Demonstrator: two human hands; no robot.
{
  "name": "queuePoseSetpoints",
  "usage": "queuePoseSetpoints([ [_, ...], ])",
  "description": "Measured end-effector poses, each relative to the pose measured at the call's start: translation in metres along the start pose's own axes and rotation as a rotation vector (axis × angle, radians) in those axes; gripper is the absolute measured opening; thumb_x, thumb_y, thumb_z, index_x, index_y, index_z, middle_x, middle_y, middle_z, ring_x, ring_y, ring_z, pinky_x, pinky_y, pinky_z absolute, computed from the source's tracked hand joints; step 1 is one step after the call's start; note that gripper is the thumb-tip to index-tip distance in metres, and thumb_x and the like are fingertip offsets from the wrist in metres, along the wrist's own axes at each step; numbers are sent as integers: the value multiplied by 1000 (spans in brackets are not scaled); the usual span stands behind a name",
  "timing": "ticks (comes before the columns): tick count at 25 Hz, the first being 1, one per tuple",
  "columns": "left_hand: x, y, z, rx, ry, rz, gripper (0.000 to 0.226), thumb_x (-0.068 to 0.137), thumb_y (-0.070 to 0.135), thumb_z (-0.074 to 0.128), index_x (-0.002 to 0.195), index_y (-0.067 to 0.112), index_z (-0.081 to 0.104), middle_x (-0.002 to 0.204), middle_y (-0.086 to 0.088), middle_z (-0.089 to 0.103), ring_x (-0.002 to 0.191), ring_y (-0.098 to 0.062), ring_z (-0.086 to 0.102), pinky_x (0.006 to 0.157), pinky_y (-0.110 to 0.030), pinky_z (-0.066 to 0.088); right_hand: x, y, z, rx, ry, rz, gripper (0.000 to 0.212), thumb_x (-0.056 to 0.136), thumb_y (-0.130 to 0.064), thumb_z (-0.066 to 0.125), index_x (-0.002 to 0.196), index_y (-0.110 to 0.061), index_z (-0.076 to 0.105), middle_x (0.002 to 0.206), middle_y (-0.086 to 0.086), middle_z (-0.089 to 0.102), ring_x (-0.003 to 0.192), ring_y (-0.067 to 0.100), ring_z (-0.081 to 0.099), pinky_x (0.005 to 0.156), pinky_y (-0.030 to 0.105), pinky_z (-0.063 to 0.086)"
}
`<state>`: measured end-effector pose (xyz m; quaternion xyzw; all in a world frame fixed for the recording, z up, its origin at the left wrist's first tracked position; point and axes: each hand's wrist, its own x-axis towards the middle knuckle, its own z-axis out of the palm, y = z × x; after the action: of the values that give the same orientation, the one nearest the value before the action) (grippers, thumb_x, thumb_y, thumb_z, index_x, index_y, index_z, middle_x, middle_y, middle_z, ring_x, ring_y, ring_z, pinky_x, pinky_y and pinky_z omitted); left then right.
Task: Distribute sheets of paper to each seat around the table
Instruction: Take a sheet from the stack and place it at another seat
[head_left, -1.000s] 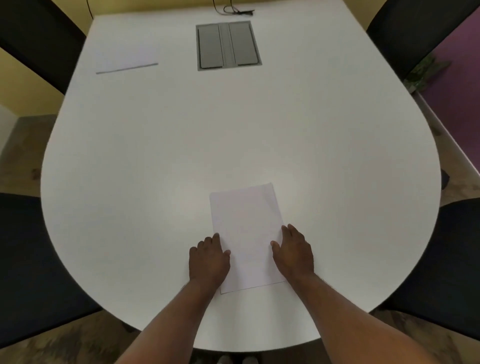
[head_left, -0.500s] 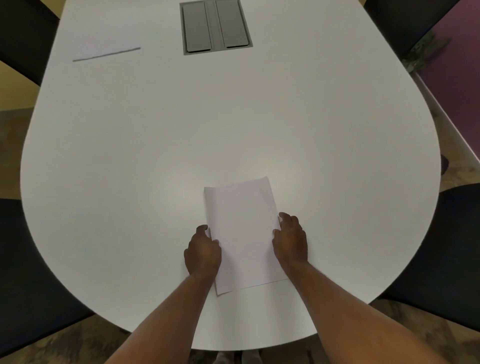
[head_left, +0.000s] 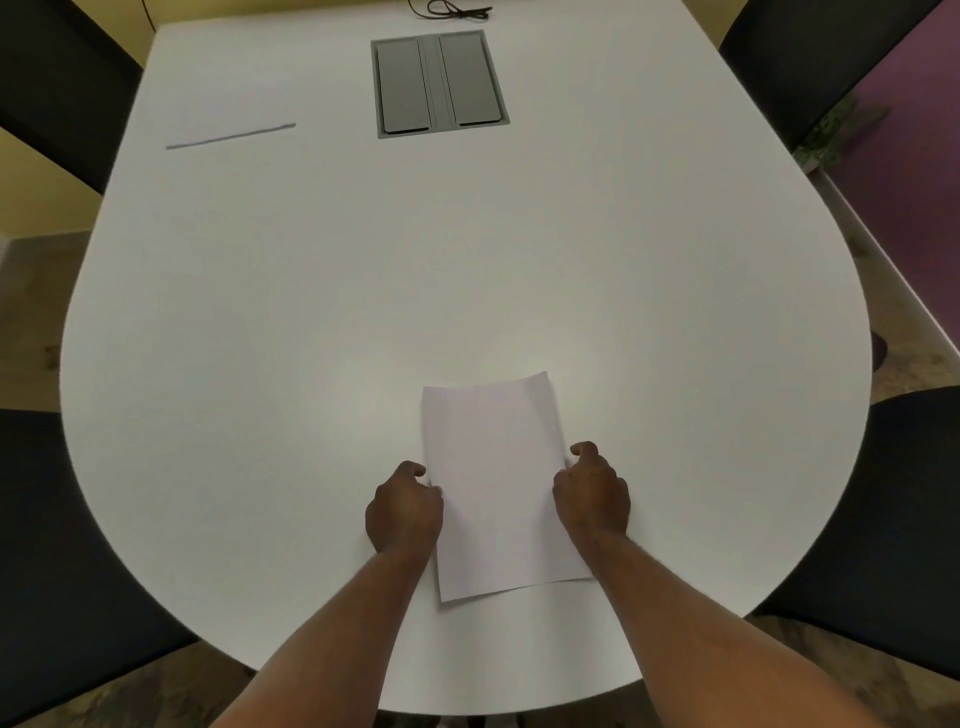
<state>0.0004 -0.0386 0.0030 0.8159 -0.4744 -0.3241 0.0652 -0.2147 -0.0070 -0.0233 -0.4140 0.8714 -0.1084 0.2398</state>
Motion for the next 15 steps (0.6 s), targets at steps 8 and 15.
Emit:
queuePoseSetpoints([
  [8,-8,4,-6,-35,-11,65,38,85,26,62,122,31,64,97,8,76,96,-25,67,83,-30,45,-5,0,-9,-53,3,-6,14,89,-17,51,92,-20,64,94,0,70,83,25,62,80,36,38],
  [15,-18,12,-26,-159,-41,86,34,89,26,62,122,27,67,103,5,72,98,-21,66,81,-29,44,-18,-9,-33,15,51,-12,14,90,-18,49,92,-18,63,95,-1,67,80,25,60,80,37,42],
])
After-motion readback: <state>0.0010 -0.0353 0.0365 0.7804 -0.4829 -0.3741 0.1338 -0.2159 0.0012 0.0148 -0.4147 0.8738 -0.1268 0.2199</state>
